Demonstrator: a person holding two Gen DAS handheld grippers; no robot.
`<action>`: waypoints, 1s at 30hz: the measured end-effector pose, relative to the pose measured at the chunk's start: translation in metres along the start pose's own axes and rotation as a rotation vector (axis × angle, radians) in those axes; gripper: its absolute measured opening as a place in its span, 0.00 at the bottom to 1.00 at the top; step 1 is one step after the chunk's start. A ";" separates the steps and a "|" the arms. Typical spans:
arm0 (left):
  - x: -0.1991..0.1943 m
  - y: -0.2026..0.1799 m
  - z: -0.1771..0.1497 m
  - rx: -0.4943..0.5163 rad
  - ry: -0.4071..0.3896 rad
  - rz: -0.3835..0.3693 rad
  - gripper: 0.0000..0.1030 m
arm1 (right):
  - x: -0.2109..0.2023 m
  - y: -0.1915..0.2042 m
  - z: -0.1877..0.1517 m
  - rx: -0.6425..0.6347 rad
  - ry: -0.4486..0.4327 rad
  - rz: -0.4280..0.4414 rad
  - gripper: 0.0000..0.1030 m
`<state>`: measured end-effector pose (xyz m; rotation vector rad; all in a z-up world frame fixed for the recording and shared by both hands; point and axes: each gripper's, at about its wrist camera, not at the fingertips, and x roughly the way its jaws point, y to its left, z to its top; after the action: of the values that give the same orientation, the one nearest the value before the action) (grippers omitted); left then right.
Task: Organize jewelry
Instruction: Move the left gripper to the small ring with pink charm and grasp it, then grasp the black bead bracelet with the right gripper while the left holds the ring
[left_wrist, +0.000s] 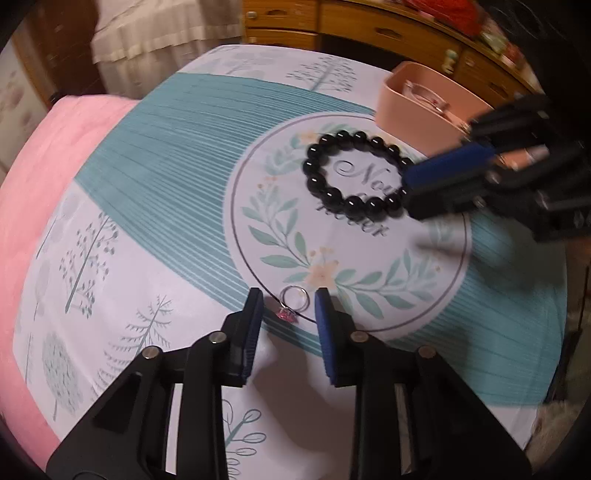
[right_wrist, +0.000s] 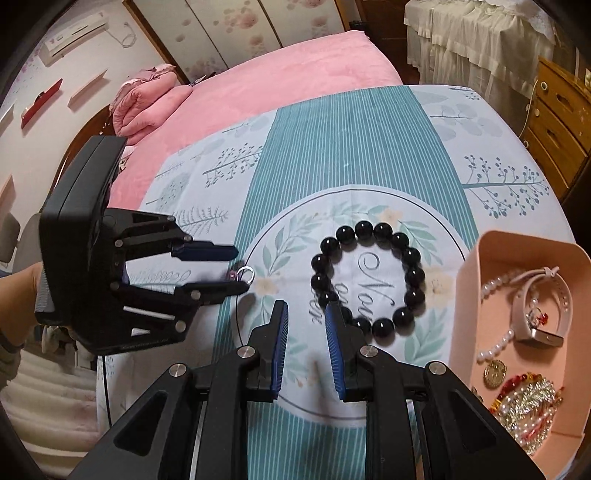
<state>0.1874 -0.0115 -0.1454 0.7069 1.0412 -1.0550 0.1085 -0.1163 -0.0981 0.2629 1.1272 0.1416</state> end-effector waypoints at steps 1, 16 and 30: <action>0.000 -0.001 -0.001 0.018 0.005 -0.007 0.22 | 0.002 0.000 0.001 0.003 0.000 -0.002 0.20; 0.000 -0.015 -0.010 0.141 -0.022 0.004 0.08 | 0.018 -0.001 0.003 0.003 0.027 -0.038 0.20; -0.001 -0.010 -0.012 -0.059 -0.032 0.049 0.06 | 0.033 0.022 0.006 -0.139 0.032 -0.094 0.16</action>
<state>0.1740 -0.0039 -0.1487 0.6624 1.0188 -0.9865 0.1284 -0.0874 -0.1187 0.0837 1.1538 0.1403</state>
